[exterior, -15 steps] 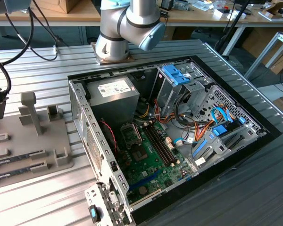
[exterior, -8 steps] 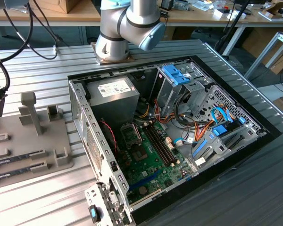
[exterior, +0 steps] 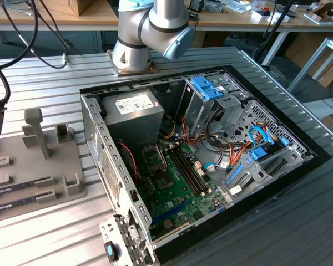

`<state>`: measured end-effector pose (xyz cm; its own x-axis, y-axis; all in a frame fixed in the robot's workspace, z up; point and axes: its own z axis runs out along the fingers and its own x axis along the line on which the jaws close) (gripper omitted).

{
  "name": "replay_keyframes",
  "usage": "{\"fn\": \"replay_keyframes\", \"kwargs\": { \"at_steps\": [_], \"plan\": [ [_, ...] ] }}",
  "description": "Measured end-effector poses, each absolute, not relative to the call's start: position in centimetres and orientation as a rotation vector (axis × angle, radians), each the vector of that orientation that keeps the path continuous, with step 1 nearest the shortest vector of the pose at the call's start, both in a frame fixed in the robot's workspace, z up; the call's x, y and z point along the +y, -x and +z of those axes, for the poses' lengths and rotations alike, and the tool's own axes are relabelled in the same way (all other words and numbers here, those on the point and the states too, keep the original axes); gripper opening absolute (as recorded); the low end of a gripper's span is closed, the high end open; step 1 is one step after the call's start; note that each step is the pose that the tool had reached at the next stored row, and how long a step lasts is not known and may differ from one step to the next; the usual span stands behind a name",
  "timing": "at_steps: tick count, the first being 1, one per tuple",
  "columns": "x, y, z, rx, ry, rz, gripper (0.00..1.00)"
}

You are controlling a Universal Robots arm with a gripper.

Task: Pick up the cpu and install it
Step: 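Pick up the cpu and move it towards the insertion slot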

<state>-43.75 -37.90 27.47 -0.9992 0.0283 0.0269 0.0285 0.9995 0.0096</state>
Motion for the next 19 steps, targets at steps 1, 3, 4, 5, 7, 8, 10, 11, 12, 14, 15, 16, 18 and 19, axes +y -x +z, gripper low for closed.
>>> {"fn": "replay_keyframes", "kwargs": {
  "at_steps": [1, 3, 4, 5, 7, 8, 10, 11, 12, 14, 15, 16, 18, 19],
  "plan": [
    [-37.9, 43.8, 27.5, -3.114, 0.044, -0.016, 0.47],
    [-37.9, 43.7, 27.7, -3.114, 0.044, -0.016, 0.47],
    [-37.9, 43.7, 27.8, -3.114, 0.044, -0.017, 0.47],
    [-37.9, 43.8, 27.9, -3.114, 0.044, -0.017, 0.47],
    [-37.9, 43.7, 28.1, -3.114, 0.044, -0.018, 0.47],
    [-37.9, 43.8, 28.2, -3.114, 0.044, -0.018, 0.47],
    [-37.9, 43.8, 28.3, -3.114, 0.044, -0.018, 0.47],
    [-37.9, 43.8, 28.4, -3.114, 0.044, -0.019, 0.47],
    [-37.9, 43.8, 28.6, -3.114, 0.044, -0.019, 0.47],
    [-37.9, 43.8, 28.8, -3.114, 0.044, -0.02, 0.47],
    [-37.9, 43.8, 28.9, -3.114, 0.044, -0.02, 0.47],
    [-37.9, 43.8, 29.0, -3.114, 0.044, -0.02, 0.47],
    [-37.9, 43.7, 29.2, -3.114, 0.044, -0.021, 0.47],
    [-37.9, 43.8, 29.3, -3.114, 0.044, -0.021, 0.47]
  ]
}}
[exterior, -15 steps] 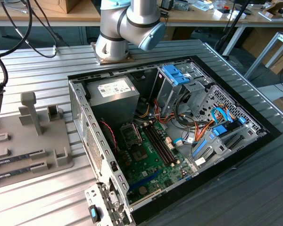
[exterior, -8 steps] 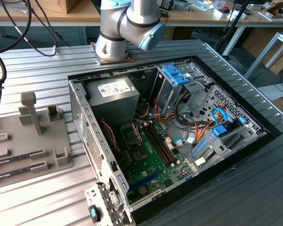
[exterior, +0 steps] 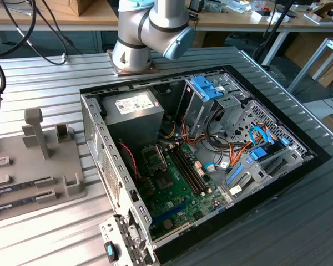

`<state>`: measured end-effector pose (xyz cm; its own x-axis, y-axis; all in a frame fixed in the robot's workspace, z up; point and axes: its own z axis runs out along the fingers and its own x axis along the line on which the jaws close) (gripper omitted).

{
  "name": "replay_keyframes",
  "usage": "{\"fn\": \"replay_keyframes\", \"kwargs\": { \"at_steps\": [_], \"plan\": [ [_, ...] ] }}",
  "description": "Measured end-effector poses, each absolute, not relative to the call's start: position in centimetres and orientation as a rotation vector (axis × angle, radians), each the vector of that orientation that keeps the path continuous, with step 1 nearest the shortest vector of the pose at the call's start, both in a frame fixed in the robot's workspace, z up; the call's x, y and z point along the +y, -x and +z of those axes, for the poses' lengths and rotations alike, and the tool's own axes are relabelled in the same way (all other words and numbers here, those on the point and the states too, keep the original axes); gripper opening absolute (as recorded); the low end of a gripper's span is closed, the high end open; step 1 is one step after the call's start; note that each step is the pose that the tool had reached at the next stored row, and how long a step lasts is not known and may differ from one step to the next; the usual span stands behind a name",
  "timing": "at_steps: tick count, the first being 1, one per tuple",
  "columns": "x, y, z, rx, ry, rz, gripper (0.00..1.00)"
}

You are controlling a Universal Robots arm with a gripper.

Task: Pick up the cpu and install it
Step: 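Pick up the cpu and move it towards the insertion slot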

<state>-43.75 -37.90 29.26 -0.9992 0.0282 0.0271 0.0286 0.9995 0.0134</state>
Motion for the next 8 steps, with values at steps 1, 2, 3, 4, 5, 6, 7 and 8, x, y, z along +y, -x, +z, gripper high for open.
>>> {"fn": "replay_keyframes", "kwargs": {
  "at_steps": [1, 2, 3, 4, 5, 6, 7, 8],
  "plan": [
    [-37.9, 43.75, 29.33, -3.114, 0.044, -0.022, 0.47],
    [-37.9, 43.75, 29.4, -3.114, 0.044, -0.022, 0.47],
    [-37.9, 43.75, 29.47, -3.114, 0.044, -0.022, 0.47],
    [-37.9, 43.75, 29.59, -3.114, 0.044, -0.022, 0.47],
    [-37.9, 43.75, 29.72, -3.114, 0.044, -0.023, 0.47],
    [-37.9, 43.75, 29.86, -3.114, 0.044, -0.023, 0.47],
    [-37.9, 43.75, 29.94, -3.114, 0.044, -0.023, 0.47],
    [-37.9, 43.75, 30.03, -3.114, 0.044, -0.023, 0.47]
  ]
}}
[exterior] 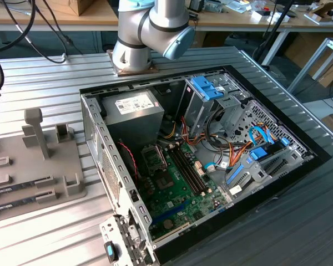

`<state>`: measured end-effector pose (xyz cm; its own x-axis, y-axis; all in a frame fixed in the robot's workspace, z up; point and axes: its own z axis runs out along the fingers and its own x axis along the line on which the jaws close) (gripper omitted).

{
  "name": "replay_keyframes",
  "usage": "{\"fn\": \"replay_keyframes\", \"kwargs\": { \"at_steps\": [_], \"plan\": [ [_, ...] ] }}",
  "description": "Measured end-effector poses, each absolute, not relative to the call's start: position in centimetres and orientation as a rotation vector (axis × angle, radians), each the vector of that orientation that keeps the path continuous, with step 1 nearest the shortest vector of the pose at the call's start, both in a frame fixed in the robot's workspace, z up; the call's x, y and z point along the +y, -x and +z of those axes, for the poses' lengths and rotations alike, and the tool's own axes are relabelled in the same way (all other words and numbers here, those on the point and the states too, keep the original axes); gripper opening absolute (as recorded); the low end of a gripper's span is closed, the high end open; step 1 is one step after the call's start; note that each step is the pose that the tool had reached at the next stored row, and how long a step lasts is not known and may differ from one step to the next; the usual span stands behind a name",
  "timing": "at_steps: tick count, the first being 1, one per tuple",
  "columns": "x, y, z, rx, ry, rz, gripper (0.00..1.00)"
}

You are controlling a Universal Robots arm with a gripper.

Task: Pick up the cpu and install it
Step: 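Pick up the cpu and move it towards the insertion slot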

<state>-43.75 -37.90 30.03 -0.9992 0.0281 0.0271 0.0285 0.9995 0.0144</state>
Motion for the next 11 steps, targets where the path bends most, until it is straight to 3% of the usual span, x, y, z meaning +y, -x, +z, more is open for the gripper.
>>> {"fn": "replay_keyframes", "kwargs": {
  "at_steps": [11],
  "plan": [
    [-37.9, 43.8, 31.2, -3.114, 0.044, -0.026, 0.47]
  ]
}}
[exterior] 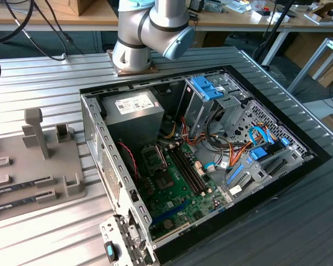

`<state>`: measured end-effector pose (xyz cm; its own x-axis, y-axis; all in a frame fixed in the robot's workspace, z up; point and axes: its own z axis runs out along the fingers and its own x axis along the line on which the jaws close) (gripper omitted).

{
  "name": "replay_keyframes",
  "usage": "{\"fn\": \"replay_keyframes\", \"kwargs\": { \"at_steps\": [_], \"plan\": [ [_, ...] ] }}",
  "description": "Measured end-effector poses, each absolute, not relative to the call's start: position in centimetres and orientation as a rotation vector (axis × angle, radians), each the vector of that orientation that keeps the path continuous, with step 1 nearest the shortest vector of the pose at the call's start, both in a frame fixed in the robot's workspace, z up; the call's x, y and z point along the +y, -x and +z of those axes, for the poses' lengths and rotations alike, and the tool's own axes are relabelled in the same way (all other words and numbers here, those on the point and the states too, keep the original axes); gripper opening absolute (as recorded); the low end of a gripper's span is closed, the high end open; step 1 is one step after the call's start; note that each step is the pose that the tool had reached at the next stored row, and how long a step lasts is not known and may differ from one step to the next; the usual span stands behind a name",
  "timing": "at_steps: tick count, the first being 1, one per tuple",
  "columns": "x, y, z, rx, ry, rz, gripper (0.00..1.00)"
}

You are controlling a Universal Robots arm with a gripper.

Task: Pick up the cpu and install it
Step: 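Pick up the cpu and move it towards the insertion slot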

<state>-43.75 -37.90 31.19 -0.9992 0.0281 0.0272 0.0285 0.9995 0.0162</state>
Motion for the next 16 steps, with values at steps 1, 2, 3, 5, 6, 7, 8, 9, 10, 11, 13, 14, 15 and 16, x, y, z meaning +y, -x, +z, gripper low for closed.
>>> {"fn": "replay_keyframes", "kwargs": {
  "at_steps": [1, 2, 3, 5, 6, 7, 8, 9, 10, 11, 13, 14, 15, 16],
  "plan": [
    [-37.9, 43.7, 31.3, -3.114, 0.044, -0.026, 0.47],
    [-37.9, 43.8, 31.5, -3.114, 0.044, -0.027, 0.47],
    [-37.9, 43.8, 31.6, -3.114, 0.044, -0.027, 0.47],
    [-37.9, 43.8, 31.8, -3.114, 0.044, -0.028, 0.47],
    [-37.9, 43.7, 31.9, -3.114, 0.044, -0.028, 0.47],
    [-37.9, 43.8, 32.1, -3.114, 0.044, -0.029, 0.47],
    [-37.9, 43.8, 32.3, -3.114, 0.044, -0.029, 0.47],
    [-37.9, 43.7, 32.5, -3.114, 0.044, -0.03, 0.47],
    [-37.9, 43.8, 32.6, -3.114, 0.044, -0.03, 0.47],
    [-37.9, 43.8, 32.8, -3.114, 0.044, -0.031, 0.47],
    [-37.9, 43.7, 33.0, -3.114, 0.044, -0.031, 0.47],
    [-37.9, 43.8, 33.1, -3.114, 0.044, -0.031, 0.47],
    [-37.9, 43.8, 33.2, -3.114, 0.044, -0.031, 0.47],
    [-37.9, 43.8, 33.3, -3.114, 0.044, -0.032, 0.47]
  ]
}}
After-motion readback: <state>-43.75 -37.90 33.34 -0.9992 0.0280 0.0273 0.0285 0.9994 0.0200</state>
